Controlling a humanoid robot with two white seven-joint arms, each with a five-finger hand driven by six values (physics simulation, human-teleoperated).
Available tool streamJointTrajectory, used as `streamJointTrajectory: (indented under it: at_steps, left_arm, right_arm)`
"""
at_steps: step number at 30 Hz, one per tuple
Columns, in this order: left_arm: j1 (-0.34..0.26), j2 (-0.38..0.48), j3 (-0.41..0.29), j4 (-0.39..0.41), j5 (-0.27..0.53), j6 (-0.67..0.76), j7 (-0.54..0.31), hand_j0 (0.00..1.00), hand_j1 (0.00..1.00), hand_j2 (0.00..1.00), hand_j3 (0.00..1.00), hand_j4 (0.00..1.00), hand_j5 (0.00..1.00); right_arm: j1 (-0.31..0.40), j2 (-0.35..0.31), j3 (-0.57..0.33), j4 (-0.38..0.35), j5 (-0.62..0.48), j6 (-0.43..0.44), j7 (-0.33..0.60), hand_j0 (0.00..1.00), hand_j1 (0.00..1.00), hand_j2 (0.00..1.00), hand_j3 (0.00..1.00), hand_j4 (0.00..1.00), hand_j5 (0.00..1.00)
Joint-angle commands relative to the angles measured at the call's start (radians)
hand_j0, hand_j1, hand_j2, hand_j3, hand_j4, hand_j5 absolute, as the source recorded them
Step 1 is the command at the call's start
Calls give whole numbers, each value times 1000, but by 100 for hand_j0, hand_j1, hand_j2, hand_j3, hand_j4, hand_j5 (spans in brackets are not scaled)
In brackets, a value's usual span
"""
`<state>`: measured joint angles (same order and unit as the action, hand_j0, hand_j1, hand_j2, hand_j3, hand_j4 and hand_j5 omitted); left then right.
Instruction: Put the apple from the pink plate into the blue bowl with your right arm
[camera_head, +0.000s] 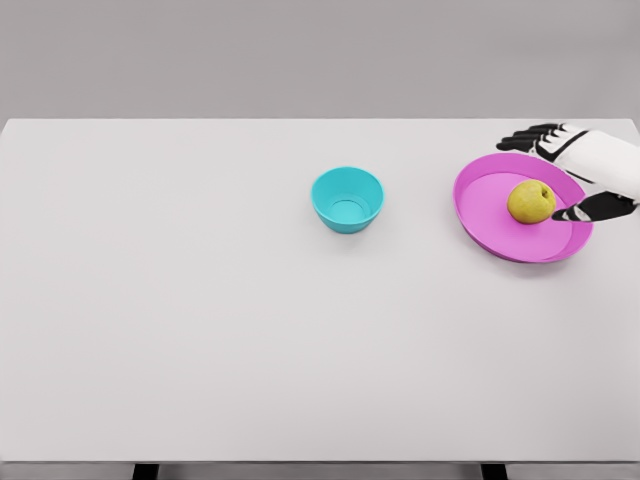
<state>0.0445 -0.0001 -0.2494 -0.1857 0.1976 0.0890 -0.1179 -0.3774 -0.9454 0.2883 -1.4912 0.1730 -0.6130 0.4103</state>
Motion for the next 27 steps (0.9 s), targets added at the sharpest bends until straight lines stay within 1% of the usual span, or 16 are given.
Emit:
streamJointTrajectory:
  at_steps: [1,3,4,5,6,7,8,9,10,12,13,14,16,20,25,27]
  left_arm:
    - [0,0,-1,0,0,0,0,100,100,100,100,100,100]
    - [0,0,-1,0,0,0,0,100,100,100,100,100,100]
    - [0,0,-1,0,0,0,0,100,100,100,100,100,100]
    - [0,0,-1,0,0,0,0,100,100,100,100,100,100]
    - [0,0,-1,0,0,0,0,100,100,100,100,100,100]
    - [0,0,1,0,0,0,0,100,100,100,100,100,100]
    - [0,0,-1,0,0,0,0,100,100,100,100,100,100]
    - [0,0,-1,0,0,0,0,100,100,100,100,100,100]
    - [0,0,1,0,0,0,0,100,100,100,100,100,100]
    - [0,0,-1,0,0,0,0,100,100,100,100,100,100]
    - [0,0,-1,0,0,0,0,100,100,100,100,100,100]
    - [0,0,1,0,0,0,0,100,100,100,100,100,100]
    - [0,0,1,0,0,0,0,100,100,100,100,100,100]
    - [0,0,-1,0,0,0,0,100,100,100,100,100,100]
    - [0,0,-1,0,0,0,0,100,100,100,100,100,100]
    - [0,0,-1,0,0,0,0,100,100,100,100,100,100]
  right_arm:
    - [0,-1,2,-4,-7,2,1,100,100,100,100,100,100]
    - [6,-4,-5,25,-13,2,-2,100,100,100,100,100,100]
    - [3,-4,-5,86,-18,2,-7,100,100,100,100,100,100]
    - [-8,-3,-5,123,-15,2,-8,100,100,100,100,100,100]
    - [-8,4,-2,153,-7,2,-7,100,100,100,100,100,100]
    - [-9,4,3,158,-6,2,4,100,100,100,100,100,100]
    - [-14,2,2,160,-1,2,62,100,100,100,100,100,100]
    - [-46,5,0,161,-1,2,169,100,100,100,100,100,100]
    - [-75,8,0,172,-1,2,201,100,100,100,100,100,100]
    - [-89,14,8,196,0,2,201,100,100,100,100,100,100]
    - [-109,25,29,229,0,2,201,100,100,100,100,100,100]
    - [-144,28,69,273,0,2,201,100,100,100,100,100,100]
    - [-210,69,143,371,0,2,201,100,100,100,100,100,100]
    - [-294,129,236,465,0,2,201,100,100,100,100,100,100]
    - [-308,139,276,532,3,2,201,100,100,100,100,100,100]
    - [-324,162,287,565,3,2,201,100,100,100,100,100,100]
